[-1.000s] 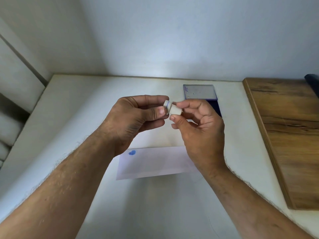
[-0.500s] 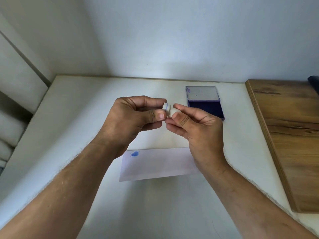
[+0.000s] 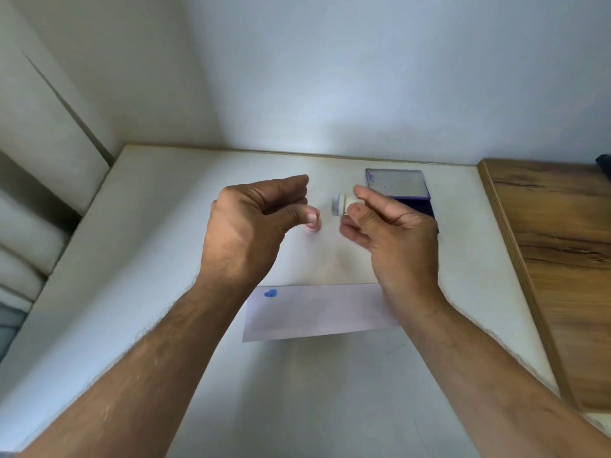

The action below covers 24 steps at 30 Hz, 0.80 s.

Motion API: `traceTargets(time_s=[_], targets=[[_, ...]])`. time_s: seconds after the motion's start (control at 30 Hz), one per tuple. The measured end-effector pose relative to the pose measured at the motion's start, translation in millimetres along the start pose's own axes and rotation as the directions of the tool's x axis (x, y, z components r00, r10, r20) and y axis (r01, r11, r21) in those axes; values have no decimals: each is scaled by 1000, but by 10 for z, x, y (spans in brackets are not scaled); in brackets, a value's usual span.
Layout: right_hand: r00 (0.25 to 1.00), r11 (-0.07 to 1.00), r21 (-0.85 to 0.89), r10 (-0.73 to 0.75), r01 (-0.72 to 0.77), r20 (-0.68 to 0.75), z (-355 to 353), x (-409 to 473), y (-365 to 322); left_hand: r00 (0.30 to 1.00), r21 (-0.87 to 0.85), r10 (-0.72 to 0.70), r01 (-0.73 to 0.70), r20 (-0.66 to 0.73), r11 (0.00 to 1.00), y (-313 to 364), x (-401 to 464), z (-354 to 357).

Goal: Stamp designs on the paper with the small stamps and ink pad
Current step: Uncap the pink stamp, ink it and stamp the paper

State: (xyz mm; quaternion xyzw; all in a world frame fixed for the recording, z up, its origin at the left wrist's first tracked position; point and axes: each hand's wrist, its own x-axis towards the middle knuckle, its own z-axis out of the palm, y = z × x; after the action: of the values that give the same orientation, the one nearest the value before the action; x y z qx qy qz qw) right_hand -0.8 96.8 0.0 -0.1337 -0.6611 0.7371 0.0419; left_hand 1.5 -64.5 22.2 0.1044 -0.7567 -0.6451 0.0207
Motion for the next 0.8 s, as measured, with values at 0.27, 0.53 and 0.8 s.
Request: traceTargets(time_s=[0.27,0.53,0.8], targets=[[926,539,-763,-313,358,214,48,97,109,998,67,35,-31,-59,997,-11,17,-31],[945,527,-797,-282,296,165,64,169,161,997,80,29,-24,-67,997,-41,39,-31],[954,512,-821,-274,252,122,54,153,180,997,97,11,-3,-74,995,-74,44,-46]])
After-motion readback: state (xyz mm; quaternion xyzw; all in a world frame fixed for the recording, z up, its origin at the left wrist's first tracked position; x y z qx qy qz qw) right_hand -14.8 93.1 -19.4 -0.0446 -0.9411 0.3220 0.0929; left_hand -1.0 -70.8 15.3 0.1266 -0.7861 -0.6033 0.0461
